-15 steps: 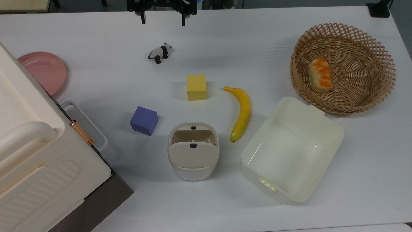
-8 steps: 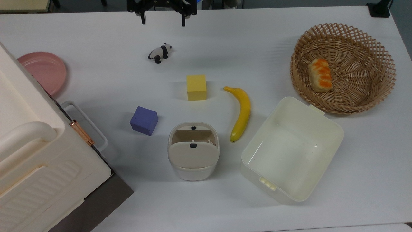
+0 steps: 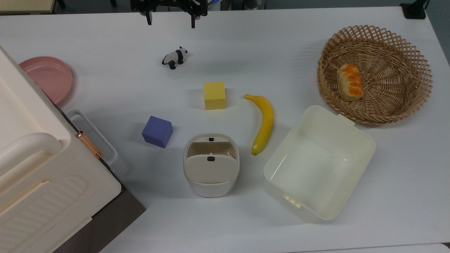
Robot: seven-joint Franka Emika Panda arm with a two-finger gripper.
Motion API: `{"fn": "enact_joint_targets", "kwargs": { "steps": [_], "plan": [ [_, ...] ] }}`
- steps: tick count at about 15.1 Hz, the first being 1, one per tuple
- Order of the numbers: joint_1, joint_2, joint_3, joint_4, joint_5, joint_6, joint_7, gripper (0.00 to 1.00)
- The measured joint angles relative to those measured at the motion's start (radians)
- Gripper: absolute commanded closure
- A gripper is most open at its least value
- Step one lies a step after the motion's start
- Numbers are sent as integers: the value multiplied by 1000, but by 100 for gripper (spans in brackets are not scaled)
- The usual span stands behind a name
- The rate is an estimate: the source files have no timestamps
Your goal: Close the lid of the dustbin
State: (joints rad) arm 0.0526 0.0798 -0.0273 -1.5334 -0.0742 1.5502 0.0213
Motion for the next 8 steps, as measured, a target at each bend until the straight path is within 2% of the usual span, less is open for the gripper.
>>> {"fn": "enact_joint_targets", "kwargs": {
  "steps": [5,6,8],
  "plan": [
    [1,24,13,-8,14,-1,1,0],
    [0,35,12,-8,14,9,1,4],
    [0,40,11,-7,14,16,1,7]
  ]
}}
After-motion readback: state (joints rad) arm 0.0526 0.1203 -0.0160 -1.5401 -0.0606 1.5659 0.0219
